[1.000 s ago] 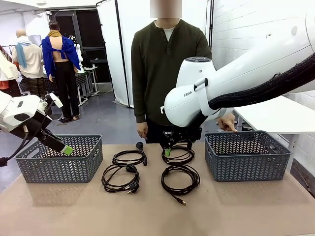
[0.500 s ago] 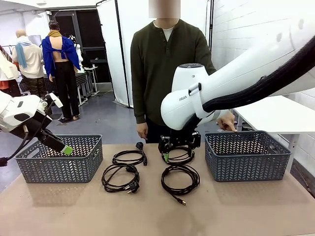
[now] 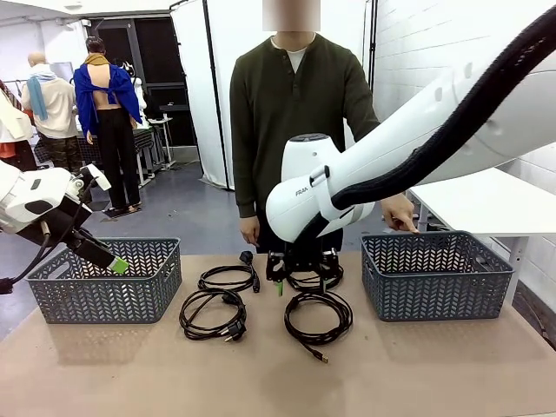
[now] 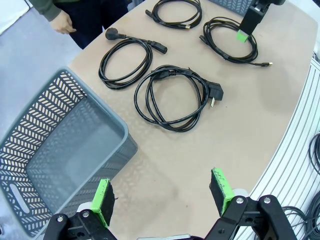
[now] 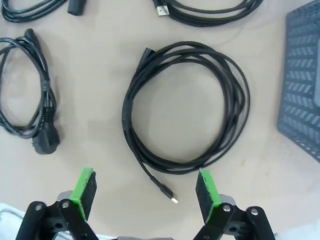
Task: Organize the cables according to human instructions.
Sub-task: Pick up a bundle of cables and place it in the basket indicated by the human.
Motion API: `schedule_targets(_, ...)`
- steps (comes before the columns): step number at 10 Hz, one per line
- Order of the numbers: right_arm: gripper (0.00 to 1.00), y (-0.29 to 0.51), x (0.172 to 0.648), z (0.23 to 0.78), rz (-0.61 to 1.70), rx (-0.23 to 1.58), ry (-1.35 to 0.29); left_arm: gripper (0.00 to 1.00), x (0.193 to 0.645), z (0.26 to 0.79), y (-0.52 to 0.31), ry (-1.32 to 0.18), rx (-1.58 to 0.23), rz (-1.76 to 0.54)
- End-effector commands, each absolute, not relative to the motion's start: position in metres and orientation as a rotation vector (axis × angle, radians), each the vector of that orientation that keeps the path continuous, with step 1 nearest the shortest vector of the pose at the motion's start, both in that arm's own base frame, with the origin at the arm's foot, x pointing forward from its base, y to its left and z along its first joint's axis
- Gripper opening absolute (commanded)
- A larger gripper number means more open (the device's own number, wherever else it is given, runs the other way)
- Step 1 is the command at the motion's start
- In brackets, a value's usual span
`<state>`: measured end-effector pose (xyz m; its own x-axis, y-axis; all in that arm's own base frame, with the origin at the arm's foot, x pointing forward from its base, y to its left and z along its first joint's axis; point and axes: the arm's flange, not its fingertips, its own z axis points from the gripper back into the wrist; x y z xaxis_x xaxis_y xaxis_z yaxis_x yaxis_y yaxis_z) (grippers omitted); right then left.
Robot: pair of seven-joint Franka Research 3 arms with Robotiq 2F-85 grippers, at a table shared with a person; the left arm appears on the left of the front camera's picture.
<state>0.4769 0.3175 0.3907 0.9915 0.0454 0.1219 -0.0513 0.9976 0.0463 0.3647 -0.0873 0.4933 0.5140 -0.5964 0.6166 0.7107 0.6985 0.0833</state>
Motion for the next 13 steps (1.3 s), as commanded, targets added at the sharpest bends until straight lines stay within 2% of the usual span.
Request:
schedule_targets(1,1.00,0.335,0.488,0.381,0.022,0.029,-0.102,1.00,0.366,0.493,-0.087,-0.663,-0.188,-0.778)
schedule_targets(13,1.00,0.341,0.515,0.324,0.004,-0.034,-0.136,1.00,0.366,0.493,-0.087,-0.663,-0.188,-0.778)
